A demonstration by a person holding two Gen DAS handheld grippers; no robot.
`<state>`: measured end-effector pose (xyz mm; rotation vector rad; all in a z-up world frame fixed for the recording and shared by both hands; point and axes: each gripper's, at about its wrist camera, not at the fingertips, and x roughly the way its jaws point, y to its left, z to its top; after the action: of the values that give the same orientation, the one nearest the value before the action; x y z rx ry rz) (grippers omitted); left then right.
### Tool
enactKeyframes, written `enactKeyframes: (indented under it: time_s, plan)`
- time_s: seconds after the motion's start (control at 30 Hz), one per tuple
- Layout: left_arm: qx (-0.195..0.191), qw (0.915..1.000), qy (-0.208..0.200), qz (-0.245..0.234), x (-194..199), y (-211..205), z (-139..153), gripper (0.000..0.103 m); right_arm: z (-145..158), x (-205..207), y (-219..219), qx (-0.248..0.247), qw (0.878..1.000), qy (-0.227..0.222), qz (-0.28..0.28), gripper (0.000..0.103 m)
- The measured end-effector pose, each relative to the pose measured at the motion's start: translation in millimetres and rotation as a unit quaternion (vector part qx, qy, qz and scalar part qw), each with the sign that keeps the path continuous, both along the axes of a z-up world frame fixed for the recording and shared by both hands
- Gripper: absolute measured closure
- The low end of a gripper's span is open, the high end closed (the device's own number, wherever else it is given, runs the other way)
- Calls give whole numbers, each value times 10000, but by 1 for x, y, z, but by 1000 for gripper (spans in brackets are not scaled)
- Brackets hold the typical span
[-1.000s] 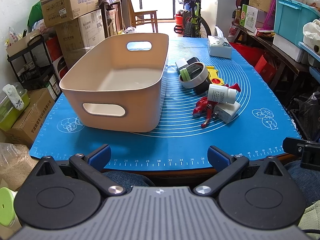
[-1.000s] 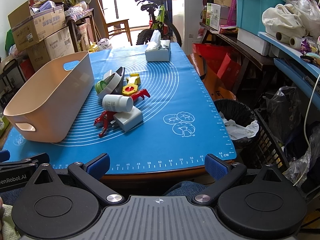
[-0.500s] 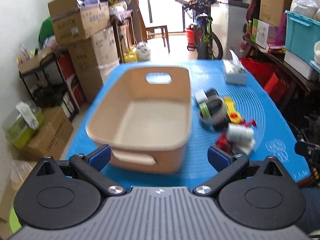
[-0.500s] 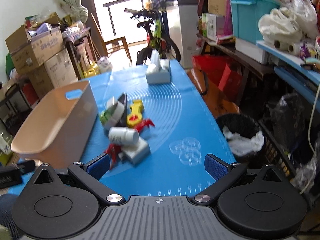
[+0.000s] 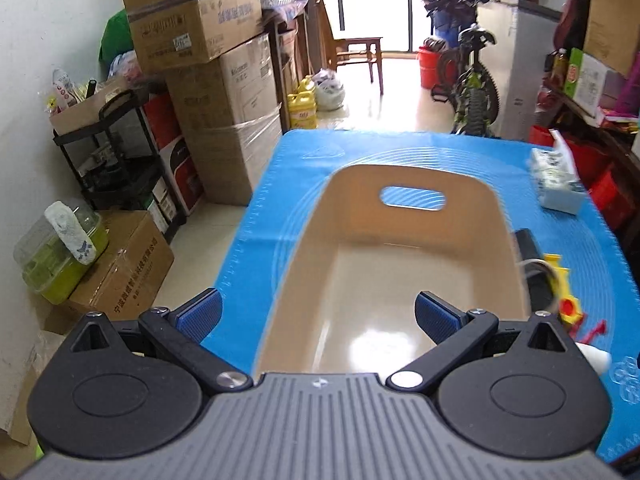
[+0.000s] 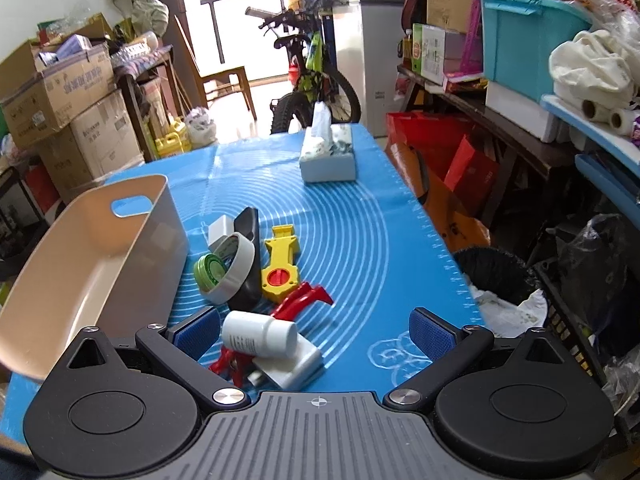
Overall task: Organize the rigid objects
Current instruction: 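Grasp the beige basket rim with the left tool while the right tool approaches the white pill bottle, then grasp the white pill bottle with the right tool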
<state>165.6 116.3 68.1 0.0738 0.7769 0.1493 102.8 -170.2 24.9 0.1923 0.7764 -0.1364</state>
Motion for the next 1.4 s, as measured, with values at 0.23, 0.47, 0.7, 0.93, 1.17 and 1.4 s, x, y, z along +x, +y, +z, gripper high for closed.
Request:
enactKeyframes:
  time_s: [0.23, 0.47, 0.7, 0.93, 1.17, 1.4]
  plan:
    - [-471, 9977, 420, 234, 38, 38, -24, 2, -34, 44, 35, -144, 9993, 330, -32, 5]
    - [-392, 9962, 772, 129, 56, 57, -51, 17, -63, 67, 57, -340, 9964, 764, -148, 6]
    - [-436, 9930, 1087, -115, 63, 54, -60, 41, -78, 75, 57, -456, 9932, 1009, -363, 6]
    - [-525, 9902, 1256, -301, 67, 50, -63, 80, -84, 77, 51, -340, 9922, 1074, -541, 9]
    - [-918, 9867, 1320, -237, 71, 62, -67, 96, -85, 77, 52, -326, 9919, 1027, -670, 16]
    - [-982, 9862, 1305, -258, 70, 65, -66, 96, -84, 75, 51, -362, 9918, 951, -768, 28]
